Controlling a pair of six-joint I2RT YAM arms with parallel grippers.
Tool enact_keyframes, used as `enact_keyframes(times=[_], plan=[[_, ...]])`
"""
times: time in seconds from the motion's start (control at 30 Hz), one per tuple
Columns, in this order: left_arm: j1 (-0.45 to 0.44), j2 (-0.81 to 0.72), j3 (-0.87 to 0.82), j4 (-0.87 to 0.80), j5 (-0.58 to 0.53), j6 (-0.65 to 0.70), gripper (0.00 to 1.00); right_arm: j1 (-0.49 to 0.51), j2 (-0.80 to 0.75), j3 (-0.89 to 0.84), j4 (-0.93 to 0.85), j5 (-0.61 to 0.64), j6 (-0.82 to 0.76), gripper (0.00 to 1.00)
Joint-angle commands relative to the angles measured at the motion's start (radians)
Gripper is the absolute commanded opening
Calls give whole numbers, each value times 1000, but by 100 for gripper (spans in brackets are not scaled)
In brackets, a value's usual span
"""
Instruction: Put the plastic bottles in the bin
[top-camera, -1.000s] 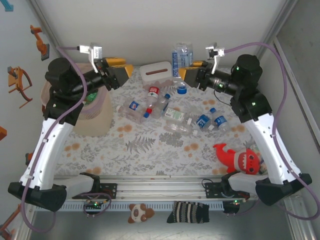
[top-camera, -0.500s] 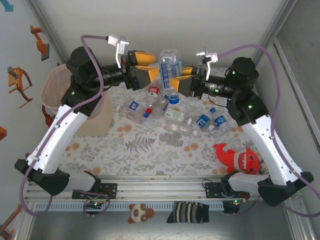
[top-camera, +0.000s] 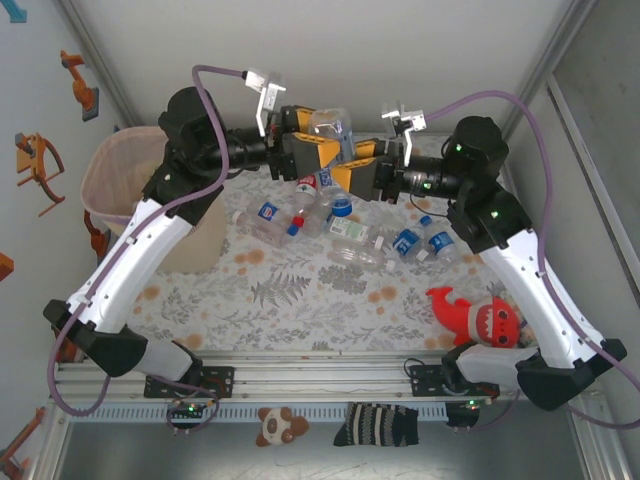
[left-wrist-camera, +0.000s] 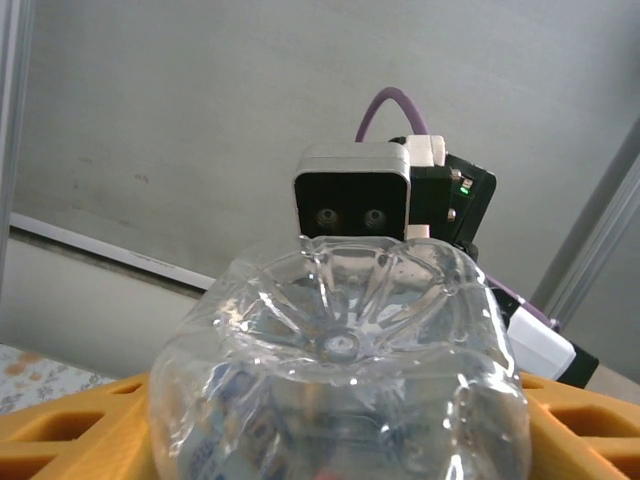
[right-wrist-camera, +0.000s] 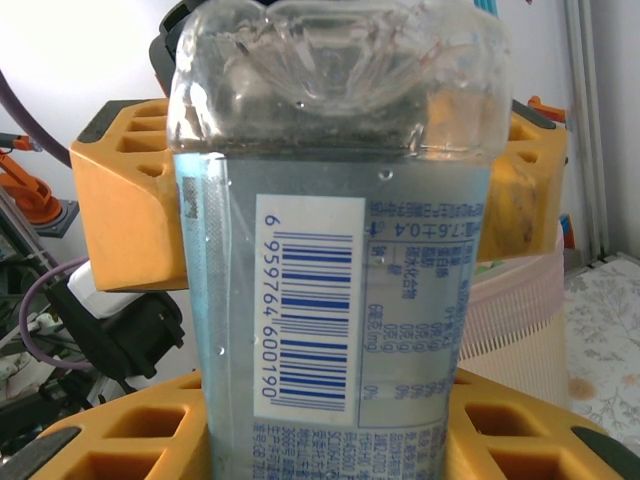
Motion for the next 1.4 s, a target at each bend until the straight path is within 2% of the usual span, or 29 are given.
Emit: enact_keyframes(times=[0.0, 0.2, 0.33, 0.43, 0.63, 0.83, 0.97, 1.1, 1.37], plan=[[-6, 5, 32, 26, 36, 5, 67, 7, -7, 34, 0, -12, -20, 42], [-6, -2, 20, 47, 42, 6, 57, 9, -8, 35, -17, -1, -35, 42], [-6, -1, 16, 48, 42, 9, 53, 8, -12, 31, -24, 8, -41, 43], [-6, -4, 15, 48, 42, 13, 52, 8, -18, 26, -28, 17, -46, 50], [-4, -12, 13, 19, 24, 46, 51, 8, -41, 18, -51, 46, -55, 70], [12, -33, 8, -52, -40, 97, 51, 8, -91, 12, -141, 141, -111, 77], [40, -65, 3, -159, -145, 159, 50, 8, -144, 2, -203, 237, -152, 79], [93, -101, 12, -302, -306, 203, 49, 8, -183, -5, -250, 315, -185, 79], [220, -133, 121, -728, -799, 334, 48, 8, -193, -3, -297, 362, -212, 79]])
